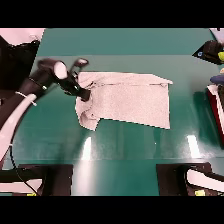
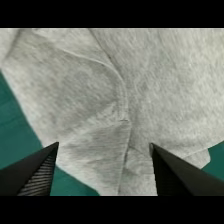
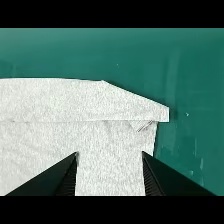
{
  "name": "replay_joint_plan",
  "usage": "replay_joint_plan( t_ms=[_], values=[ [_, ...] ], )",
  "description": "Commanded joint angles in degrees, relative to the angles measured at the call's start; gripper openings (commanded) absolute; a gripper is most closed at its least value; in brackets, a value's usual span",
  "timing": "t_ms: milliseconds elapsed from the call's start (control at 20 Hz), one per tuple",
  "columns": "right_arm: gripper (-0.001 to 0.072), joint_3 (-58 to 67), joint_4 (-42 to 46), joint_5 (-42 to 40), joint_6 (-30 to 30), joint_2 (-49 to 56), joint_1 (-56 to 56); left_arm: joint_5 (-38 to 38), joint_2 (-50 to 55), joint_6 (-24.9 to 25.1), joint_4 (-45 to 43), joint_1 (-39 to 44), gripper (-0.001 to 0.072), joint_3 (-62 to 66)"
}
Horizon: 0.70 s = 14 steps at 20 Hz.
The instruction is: Fold the shirts.
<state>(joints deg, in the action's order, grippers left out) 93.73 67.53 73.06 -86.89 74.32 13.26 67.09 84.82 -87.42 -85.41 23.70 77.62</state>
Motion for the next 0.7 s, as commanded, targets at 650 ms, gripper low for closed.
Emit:
replay_joint_plan(
  t_ms=[650],
  values=[
    [0.0447,0.09,0.00,4.98,0.02,-1.20,0.00,-2.56,5.16,-5.62,-9.01,5.60,0.0662,-5.55]
  ],
)
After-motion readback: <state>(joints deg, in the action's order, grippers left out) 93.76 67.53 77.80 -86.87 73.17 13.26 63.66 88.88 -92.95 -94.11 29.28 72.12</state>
